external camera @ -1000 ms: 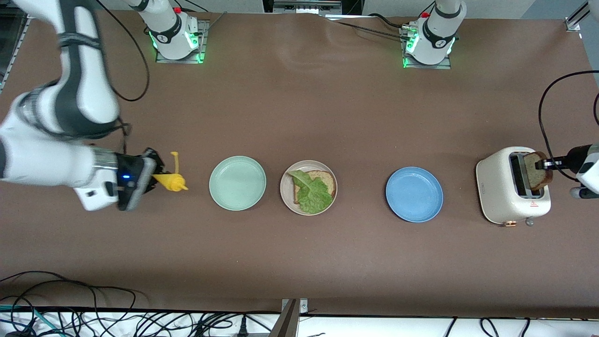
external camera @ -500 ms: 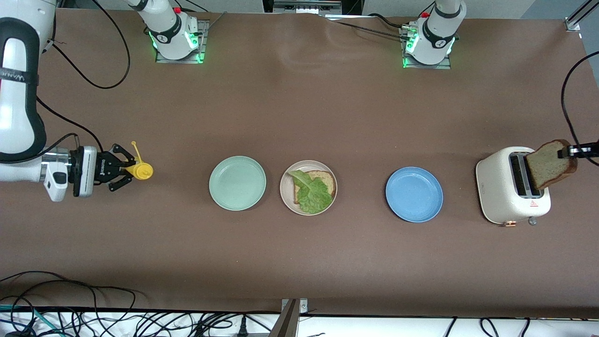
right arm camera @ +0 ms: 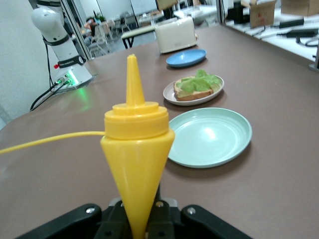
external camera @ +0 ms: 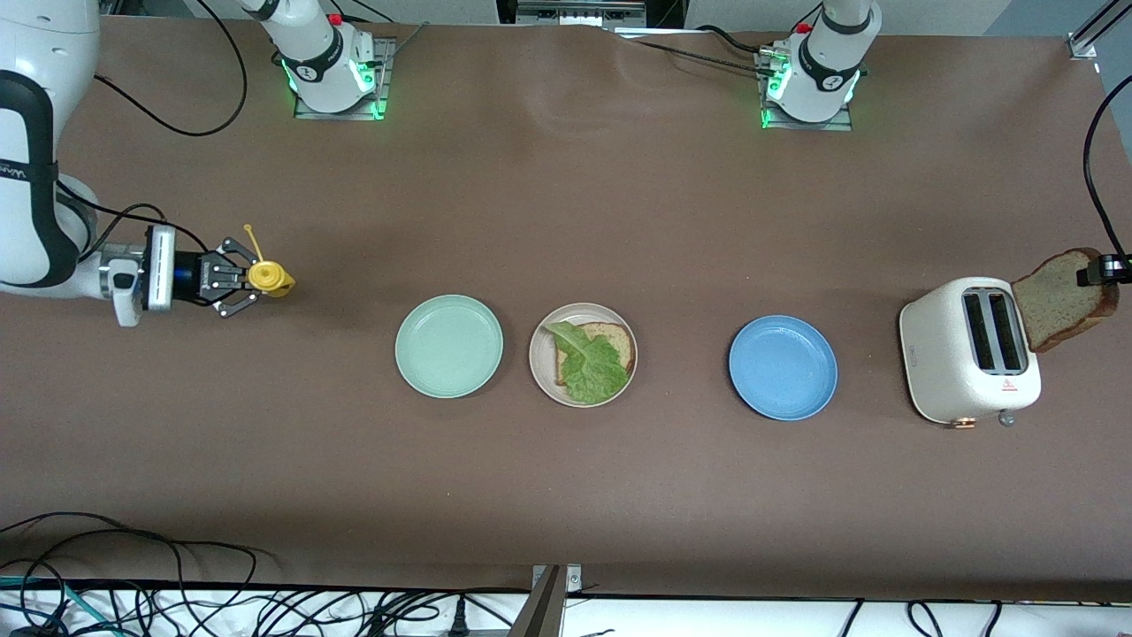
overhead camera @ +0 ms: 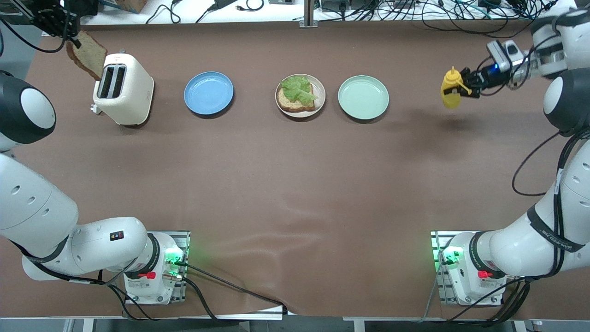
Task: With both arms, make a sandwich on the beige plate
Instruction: 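Lift the bread slice from the toaster with the left gripper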
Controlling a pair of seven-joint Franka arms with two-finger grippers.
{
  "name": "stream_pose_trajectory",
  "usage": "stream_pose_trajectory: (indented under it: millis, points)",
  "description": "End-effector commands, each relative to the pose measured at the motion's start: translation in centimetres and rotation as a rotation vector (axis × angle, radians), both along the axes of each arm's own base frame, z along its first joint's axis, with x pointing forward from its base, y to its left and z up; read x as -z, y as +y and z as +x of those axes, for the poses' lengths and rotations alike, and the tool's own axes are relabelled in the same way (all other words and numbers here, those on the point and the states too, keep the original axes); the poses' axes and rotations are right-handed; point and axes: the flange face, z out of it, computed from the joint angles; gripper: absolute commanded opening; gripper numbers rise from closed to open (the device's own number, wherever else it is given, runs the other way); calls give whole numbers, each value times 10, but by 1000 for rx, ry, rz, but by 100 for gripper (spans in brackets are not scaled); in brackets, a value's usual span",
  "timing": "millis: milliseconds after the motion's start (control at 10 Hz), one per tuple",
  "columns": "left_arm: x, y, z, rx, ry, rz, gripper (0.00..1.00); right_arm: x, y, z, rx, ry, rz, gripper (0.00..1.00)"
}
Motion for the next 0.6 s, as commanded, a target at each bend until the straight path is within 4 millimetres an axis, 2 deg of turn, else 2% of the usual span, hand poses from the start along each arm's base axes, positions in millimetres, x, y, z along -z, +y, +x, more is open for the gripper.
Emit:
stream_pose_trajectory:
  millis: [0, 100, 300, 400, 500]
  points:
    - [-15, -36, 2, 64, -15, -13, 0, 36, 2, -37, 14, -93, 123, 0]
    - [-10, -74, 0, 12, -7, -75, 0, 56, 5, -44, 16, -135, 188, 0]
    - [12, -155, -9, -87, -31, -122, 0, 80, -5, -58, 18, -164, 235, 0]
    - [25, -186, -10, -120, -36, -162, 0, 87, -15, -61, 17, -189, 224, 0]
    - [40, -203, -9, -168, -23, -269, 0, 90, -17, -59, 7, -221, 221, 0]
